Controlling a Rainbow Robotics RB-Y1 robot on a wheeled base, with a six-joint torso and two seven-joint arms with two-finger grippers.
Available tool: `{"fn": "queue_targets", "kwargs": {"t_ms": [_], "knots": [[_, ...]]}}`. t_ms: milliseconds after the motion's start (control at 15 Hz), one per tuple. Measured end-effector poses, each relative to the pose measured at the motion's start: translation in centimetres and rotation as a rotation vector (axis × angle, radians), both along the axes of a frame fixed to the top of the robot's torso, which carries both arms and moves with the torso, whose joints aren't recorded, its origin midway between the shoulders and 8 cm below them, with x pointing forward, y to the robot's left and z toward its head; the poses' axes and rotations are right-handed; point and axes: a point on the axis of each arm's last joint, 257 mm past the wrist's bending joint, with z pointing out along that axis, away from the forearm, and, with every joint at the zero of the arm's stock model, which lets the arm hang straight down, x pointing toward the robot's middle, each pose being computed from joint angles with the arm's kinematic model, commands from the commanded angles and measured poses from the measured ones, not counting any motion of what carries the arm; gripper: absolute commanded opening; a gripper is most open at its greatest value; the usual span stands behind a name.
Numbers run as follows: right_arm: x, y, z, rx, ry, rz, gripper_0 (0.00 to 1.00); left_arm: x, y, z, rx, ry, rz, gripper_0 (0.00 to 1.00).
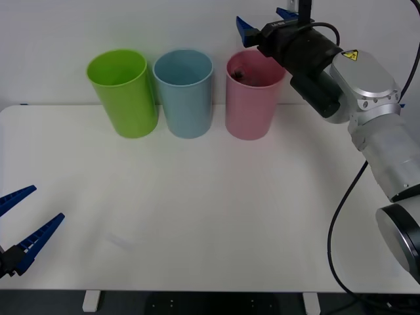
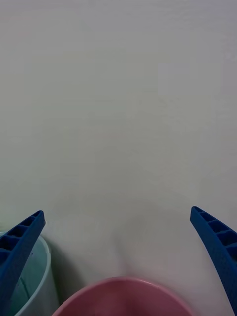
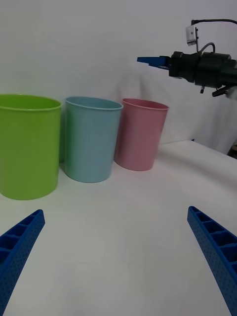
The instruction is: Grasp the object on the table and drop it into the matching bin: aluminum can to the light blue bin, PET bottle to the pink bin.
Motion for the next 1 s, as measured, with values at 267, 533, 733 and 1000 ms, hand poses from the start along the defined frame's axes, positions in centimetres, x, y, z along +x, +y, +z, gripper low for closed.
{"fn": "queue_targets", "kwargs": {"t_ms": [267,533,733,1000], "knots": [[-2.2,-0.3,0.1,0.022,-0.038,0.026,1.0,0.0,0.0,0.0,0.0,0.0,0.0,1.0],[-6.0,-0.8,-0.4,0.028,-0.08,0.07,1.0,0.0,0.0,0.0,0.0,0.0,0.0,1.0],[-8.8,-1.2,-1.8,0.021,-0.082,0.118,1.0,0.0,0.0,0.0,0.0,0.0,0.0,1.0],[-12.6,-1.4,-4.0,0.001,-0.059,0.216,1.0,0.0,0.0,0.0,0.0,0.0,0.0,1.0]]}}
